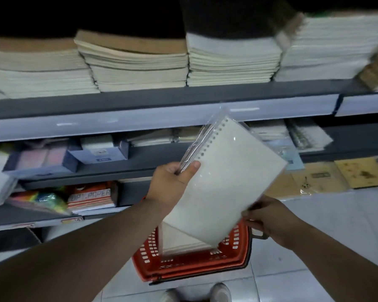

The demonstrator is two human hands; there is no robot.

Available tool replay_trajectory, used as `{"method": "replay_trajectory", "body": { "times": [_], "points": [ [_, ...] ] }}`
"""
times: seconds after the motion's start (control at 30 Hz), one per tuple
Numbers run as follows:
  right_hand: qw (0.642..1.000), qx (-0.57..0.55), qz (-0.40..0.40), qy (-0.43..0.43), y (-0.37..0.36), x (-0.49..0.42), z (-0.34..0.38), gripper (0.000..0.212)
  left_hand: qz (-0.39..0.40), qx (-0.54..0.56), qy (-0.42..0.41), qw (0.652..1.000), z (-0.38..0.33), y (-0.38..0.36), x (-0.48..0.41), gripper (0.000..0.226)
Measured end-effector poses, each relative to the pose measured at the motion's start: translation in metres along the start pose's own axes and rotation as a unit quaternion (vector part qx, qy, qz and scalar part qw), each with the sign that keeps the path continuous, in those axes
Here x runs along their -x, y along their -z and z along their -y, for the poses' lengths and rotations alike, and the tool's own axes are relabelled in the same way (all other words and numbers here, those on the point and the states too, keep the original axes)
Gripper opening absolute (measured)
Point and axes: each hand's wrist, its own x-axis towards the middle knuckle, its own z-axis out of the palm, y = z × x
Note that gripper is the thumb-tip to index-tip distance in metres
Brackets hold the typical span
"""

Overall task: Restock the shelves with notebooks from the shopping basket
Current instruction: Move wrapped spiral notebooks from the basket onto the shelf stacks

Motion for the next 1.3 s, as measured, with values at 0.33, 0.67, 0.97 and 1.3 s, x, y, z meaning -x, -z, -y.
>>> {"method": "replay_trajectory", "body": {
  "times": [0.33, 0.67, 0.97, 1.3],
  "points": [
    [0.993, 0.077, -0.021, 0.090, 0.012, 0.072, 0.102, 0.023, -0.018, -0.018, -0.085, 0.996, -0.115, 0.020, 0.018, 0.053],
    [0.979, 0.098, -0.031, 0.178, 0.007, 0.139, 0.190, 0.023, -0.038, 0.009, -0.156, 0.987, -0.213, 0.048, 0.035, 0.052],
    [0.958, 0.124, -0.045, 0.254, 0.005, 0.195, 0.250, 0.022, -0.025, 0.081, -0.188, 0.979, -0.285, 0.066, 0.055, 0.058],
    [0.932, 0.146, -0.072, 0.322, 0.012, 0.255, 0.318, 0.013, 0.009, 0.122, -0.103, 0.987, -0.354, 0.078, 0.066, 0.052]
  ]
}}
